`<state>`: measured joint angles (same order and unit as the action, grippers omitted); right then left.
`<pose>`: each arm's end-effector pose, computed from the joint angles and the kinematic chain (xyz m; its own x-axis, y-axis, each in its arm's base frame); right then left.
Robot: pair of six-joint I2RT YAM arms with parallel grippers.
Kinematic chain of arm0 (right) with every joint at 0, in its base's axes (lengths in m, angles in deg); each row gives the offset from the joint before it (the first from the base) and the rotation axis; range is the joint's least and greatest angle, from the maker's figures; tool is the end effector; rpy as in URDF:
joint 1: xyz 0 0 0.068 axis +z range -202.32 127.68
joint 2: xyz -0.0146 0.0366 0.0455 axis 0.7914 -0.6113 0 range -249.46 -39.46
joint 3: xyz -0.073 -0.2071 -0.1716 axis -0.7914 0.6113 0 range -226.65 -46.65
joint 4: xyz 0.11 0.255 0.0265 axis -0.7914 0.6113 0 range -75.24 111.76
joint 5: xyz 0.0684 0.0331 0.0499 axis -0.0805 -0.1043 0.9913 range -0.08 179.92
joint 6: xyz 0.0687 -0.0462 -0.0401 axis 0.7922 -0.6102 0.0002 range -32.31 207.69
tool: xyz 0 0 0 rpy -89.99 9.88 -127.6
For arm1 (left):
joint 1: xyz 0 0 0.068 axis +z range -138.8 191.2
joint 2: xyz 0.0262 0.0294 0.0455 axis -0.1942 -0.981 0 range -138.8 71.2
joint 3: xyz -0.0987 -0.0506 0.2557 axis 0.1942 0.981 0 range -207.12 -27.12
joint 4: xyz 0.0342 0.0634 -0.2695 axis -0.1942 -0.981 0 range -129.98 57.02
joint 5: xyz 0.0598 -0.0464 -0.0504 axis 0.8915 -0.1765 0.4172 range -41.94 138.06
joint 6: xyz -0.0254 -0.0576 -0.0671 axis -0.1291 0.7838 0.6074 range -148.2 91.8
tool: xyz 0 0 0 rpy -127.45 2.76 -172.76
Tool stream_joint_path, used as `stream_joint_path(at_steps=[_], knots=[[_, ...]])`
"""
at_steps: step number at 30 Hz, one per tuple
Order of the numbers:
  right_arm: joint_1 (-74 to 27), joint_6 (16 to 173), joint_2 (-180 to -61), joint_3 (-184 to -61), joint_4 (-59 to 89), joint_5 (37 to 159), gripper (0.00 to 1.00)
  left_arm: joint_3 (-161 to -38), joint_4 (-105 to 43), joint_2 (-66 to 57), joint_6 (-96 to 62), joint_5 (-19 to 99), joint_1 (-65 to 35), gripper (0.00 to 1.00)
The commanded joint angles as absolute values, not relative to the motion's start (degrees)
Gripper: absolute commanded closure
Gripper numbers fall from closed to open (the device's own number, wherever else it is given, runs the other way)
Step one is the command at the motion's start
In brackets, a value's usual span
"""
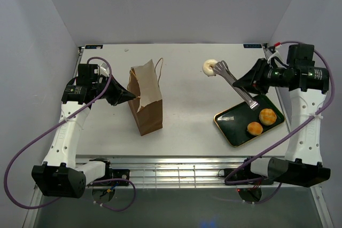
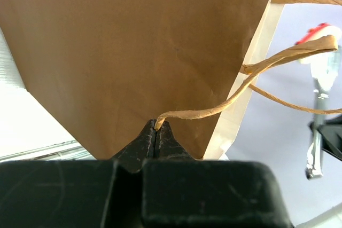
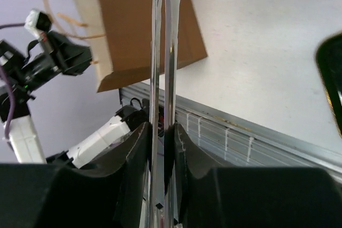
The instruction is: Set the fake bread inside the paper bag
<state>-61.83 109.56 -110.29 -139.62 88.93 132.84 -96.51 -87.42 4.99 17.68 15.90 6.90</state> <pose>0.2418 0.0165 0.4175 -0.8303 0.4159 -0.3711 0.0185 0.6859 0.7274 0.2570 -0.0633 0.3229 -0.8254 -0.5475 -0.1375 -0.2830 0.6122 -0.7383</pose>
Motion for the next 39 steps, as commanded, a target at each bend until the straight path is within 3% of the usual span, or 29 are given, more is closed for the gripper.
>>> stream_joint_path(at_steps=[1, 7, 17, 21, 39], knots=[[-54.6, 113.6, -112.6, -148.2, 87.1, 138.3, 0.75, -96.9, -86.3, 6.4, 18.1, 16.8, 6.8, 1.00], [-42.5, 121.7, -115.8, -158.9, 79.4, 141.3, 0.74, -95.9, -86.1, 8.2, 18.9, 17.7, 6.8, 1.00], [-22.9, 127.9, -113.5, -154.2, 66.5, 139.2, 0.72, -91.5, -83.4, 13.8, 21.5, 19.2, 6.8, 1.00], [-21.8, 128.6, -111.8, -147.0, 62.3, 137.7, 0.72, -90.7, -83.3, 15.6, 22.7, 19.8, 6.9, 1.00], [-21.5, 127.0, -113.3, -139.2, 61.3, 135.4, 0.65, -89.3, -83.4, 18.5, 24.9, 20.6, 6.8, 1.00]])
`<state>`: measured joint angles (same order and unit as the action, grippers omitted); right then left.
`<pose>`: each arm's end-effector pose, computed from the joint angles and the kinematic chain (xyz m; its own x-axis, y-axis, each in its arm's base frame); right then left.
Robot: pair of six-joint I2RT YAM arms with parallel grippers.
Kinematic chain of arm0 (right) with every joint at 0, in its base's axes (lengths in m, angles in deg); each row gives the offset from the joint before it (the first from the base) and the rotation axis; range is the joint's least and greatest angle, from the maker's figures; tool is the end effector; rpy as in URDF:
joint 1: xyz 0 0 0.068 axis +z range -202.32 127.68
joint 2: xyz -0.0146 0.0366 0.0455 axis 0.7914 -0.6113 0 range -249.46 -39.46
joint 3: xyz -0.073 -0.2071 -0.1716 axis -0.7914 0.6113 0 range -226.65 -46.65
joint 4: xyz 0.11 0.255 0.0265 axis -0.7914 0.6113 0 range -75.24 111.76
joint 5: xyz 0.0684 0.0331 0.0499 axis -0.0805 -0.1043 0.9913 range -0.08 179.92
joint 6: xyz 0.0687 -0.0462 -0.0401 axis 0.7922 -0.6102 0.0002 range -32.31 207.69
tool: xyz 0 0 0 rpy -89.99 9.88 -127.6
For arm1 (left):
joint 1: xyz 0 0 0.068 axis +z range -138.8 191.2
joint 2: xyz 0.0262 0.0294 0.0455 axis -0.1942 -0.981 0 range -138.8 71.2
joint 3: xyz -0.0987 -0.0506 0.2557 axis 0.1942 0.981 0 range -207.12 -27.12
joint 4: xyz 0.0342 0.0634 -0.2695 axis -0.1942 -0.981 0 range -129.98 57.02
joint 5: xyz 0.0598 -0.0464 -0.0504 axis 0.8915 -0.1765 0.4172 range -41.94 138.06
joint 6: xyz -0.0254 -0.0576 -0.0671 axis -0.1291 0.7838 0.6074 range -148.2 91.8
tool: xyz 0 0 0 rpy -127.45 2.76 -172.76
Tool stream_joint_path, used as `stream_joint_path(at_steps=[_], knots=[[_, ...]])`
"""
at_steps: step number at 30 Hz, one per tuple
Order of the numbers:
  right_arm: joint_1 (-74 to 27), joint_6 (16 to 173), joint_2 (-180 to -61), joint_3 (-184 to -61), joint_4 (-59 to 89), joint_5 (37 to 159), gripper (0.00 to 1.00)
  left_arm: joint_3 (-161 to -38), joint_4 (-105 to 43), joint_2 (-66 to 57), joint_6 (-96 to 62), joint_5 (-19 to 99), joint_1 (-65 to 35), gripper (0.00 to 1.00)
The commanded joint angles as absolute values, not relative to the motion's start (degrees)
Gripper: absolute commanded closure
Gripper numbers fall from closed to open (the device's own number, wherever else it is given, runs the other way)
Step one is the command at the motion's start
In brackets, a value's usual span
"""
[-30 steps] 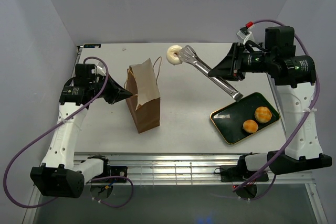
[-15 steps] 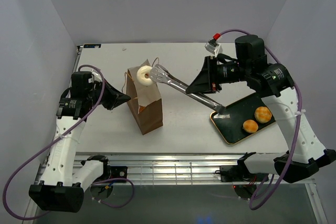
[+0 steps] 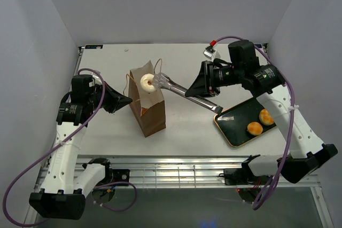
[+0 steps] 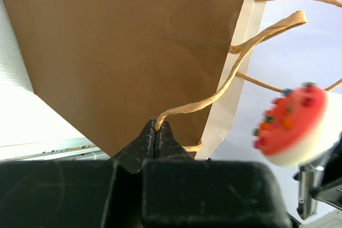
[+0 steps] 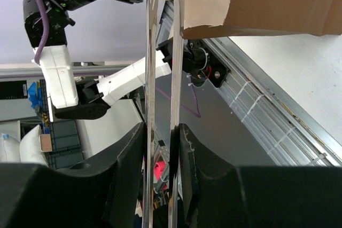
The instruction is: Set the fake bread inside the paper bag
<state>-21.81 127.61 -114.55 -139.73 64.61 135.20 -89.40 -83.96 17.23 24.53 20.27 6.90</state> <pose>0.2244 0.2004 0.4432 -0.9117 -0.0129 -0.4108 -0.3809 0.4019 0.8327 0.2180 -0.0549 0.3297 -0.7340 -0.6509 -0.1937 -0.2908 0.5590 -0.7765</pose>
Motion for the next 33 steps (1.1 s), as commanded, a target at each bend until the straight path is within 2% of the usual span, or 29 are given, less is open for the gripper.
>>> stream_joint_path(at_steps=[1, 15, 22, 31, 33], knots=[[-21.4, 127.0, -113.3, -138.9, 61.3, 135.2, 0.64, -89.3, -83.5, 18.5, 24.9, 20.5, 6.8, 1.00], [-21.4, 126.2, -113.7, -138.1, 60.5, 135.4, 0.53, -89.6, -84.4, 19.3, 25.8, 20.6, 6.8, 1.00], [-21.4, 125.8, -114.4, -139.3, 61.5, 135.4, 0.52, -89.2, -84.8, 20.2, 25.9, 20.8, 6.8, 1.00], [-21.6, 128.6, -116.4, -147.6, 62.3, 135.4, 0.52, -89.6, -86.7, 20.9, 25.4, 21.6, 6.8, 1.00], [-21.6, 130.0, -116.8, -149.5, 61.9, 135.9, 0.52, -90.3, -88.0, 21.4, 25.3, 22.6, 6.8, 0.87]])
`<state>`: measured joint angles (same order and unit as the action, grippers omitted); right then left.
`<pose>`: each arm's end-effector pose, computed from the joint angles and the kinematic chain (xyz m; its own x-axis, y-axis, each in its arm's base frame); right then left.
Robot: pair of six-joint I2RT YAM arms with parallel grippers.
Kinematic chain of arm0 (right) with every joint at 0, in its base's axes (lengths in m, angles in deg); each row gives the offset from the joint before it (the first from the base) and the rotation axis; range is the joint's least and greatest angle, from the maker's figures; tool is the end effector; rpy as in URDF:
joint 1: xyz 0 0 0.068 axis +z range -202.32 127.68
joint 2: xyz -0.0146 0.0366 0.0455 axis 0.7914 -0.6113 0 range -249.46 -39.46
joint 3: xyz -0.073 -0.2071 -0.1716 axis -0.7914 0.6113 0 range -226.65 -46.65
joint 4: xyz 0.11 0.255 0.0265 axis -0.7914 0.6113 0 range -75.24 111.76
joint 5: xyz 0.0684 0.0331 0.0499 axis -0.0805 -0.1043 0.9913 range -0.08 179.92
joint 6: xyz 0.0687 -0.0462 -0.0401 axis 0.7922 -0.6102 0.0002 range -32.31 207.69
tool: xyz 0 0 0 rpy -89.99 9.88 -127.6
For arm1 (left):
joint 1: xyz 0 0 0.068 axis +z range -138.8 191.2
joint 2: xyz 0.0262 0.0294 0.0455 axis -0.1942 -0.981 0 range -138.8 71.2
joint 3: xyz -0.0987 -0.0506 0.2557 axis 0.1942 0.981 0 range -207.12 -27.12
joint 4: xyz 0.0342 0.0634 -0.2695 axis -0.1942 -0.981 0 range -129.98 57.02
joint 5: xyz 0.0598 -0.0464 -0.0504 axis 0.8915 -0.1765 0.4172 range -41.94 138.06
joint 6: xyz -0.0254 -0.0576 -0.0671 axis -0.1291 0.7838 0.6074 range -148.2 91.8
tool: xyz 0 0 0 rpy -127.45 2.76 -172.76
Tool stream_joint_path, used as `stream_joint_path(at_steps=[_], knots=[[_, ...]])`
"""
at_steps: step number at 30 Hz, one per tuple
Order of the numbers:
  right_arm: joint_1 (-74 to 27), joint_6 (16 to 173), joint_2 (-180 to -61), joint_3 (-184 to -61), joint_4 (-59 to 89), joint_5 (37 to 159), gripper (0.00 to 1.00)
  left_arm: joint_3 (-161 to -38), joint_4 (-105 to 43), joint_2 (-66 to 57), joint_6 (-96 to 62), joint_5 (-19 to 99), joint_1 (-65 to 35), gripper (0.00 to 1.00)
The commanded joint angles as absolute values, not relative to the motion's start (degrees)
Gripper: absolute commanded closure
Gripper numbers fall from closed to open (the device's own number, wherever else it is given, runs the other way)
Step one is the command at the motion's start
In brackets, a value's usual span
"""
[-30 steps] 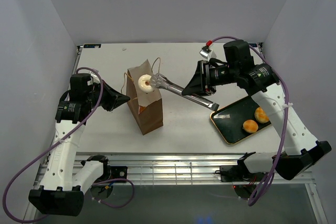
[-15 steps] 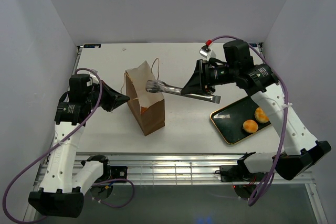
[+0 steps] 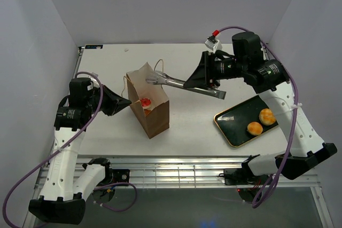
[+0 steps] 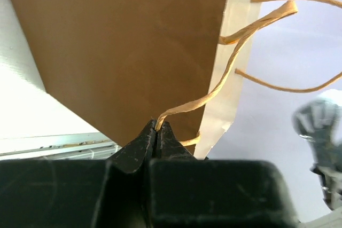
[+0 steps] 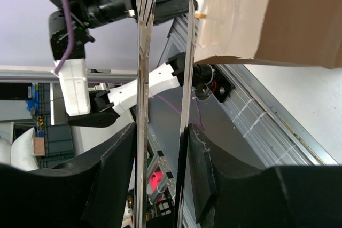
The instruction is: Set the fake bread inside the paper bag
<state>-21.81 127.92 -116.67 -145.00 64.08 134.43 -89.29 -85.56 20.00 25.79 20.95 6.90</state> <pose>0.2305 0.2031 0.4651 -0.8883 0.0114 -0.4592 -0.4201 0.3843 0.8221 0.2051 -0.0531 0.3351 -0.7181 -0.6682 -0.1947 -0.2967 0.5470 -0.7828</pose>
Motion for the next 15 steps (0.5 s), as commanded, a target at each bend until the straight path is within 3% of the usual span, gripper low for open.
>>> stream_joint_path(at_steps=[1, 11, 15], knots=[[-21.7, 130.5, -117.0, -149.9, 61.5, 136.1, 0.52, -90.6, -88.2, 21.5, 25.2, 22.9, 6.8, 0.82], [-23.2, 135.1, -117.1, -150.5, 56.6, 138.0, 0.52, -91.4, -88.4, 24.2, 24.1, 22.2, 6.8, 0.36], [-24.4, 137.9, -117.6, -150.8, 53.0, 140.0, 0.51, -93.0, -89.5, 24.8, 22.6, 22.6, 6.8, 0.28]])
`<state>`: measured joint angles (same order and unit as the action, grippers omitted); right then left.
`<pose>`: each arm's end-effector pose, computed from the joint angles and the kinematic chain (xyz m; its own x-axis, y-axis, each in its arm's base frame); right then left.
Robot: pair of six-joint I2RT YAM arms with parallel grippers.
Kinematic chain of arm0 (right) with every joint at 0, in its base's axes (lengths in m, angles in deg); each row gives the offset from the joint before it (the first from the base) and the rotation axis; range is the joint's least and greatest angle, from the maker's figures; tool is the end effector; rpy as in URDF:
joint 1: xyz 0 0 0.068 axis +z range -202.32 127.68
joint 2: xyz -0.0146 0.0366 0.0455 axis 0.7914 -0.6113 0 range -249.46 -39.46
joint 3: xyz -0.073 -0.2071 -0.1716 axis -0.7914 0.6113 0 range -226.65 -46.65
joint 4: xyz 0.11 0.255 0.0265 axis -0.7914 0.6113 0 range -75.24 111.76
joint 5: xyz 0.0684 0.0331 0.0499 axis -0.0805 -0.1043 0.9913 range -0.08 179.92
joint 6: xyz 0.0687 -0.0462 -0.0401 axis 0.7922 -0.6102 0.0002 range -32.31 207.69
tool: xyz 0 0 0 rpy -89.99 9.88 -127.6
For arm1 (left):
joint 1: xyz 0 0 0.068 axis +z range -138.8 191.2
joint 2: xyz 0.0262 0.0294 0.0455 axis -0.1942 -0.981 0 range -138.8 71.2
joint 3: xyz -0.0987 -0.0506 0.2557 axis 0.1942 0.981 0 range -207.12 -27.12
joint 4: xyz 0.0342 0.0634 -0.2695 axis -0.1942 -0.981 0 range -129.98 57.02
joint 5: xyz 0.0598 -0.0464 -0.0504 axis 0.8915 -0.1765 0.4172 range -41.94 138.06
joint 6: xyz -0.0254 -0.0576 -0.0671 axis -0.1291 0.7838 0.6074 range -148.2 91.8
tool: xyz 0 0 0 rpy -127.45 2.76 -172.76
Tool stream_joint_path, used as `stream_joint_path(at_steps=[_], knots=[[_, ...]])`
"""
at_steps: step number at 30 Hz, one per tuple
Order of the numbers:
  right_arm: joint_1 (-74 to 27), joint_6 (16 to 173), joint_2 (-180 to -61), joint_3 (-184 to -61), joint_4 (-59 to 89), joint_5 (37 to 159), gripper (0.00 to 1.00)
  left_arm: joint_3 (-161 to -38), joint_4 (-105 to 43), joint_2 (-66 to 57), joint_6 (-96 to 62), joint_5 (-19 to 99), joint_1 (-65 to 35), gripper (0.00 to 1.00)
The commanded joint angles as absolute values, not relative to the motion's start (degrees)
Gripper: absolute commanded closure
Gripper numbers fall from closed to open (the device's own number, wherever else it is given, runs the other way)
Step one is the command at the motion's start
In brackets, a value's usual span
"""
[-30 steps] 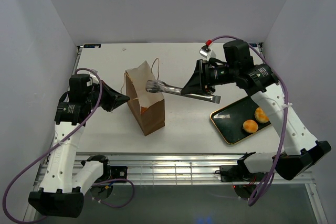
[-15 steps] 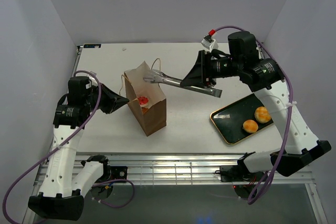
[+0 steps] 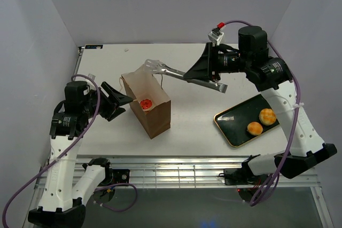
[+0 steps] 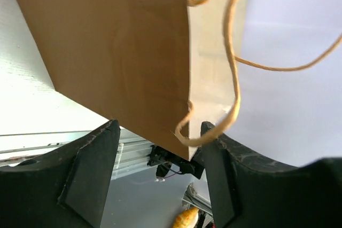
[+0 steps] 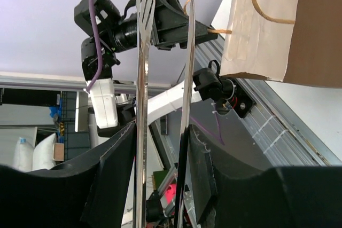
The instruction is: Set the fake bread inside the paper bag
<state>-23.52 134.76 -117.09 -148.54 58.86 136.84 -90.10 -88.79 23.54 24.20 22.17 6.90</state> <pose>0.2344 0.1977 0.4961 -0.8843 0.0847 -0.4592 -0.4164 0.3019 0.8576 0.1861 -0.0501 0.3443 -0.7108 -0.6614 -0.2393 -0.2699 0.5706 -0.7756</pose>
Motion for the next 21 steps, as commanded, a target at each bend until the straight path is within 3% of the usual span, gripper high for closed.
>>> stream_joint_path(at_steps=[1, 2, 3, 4, 12, 17, 21], knots=[[-24.7, 138.5, -117.9, -151.2, 51.7, 140.5, 0.51, -93.4, -89.8, 24.8, 22.5, 22.6, 6.8, 0.27], [-24.9, 139.0, -118.1, -151.6, 51.1, 140.8, 0.51, -93.6, -89.8, 24.9, 22.4, 22.6, 6.8, 0.26], [-25.1, 139.7, -118.2, -152.2, 50.5, 141.2, 0.51, -93.7, -89.9, 24.9, 22.2, 22.5, 6.8, 0.05], [-25.5, 139.9, -118.7, -152.8, 50.3, 141.3, 0.51, -94.3, -90.0, 25.1, 22.0, 22.4, 6.9, 0.02], [-33.3, 141.7, -118.1, -155.6, 49.5, 142.0, 0.51, -99.1, -92.6, 26.4, 19.8, 22.7, 6.8, 0.02], [-45.9, 143.1, -115.4, -152.2, 49.6, 143.7, 0.51, -103.7, -96.7, 23.8, 18.0, 24.7, 6.8, 0.02], [-58.9, 142.5, -110.8, -142.5, 49.8, 146.0, 0.51, -106.7, -98.9, 21.2, 16.5, 25.4, 6.8, 0.02]])
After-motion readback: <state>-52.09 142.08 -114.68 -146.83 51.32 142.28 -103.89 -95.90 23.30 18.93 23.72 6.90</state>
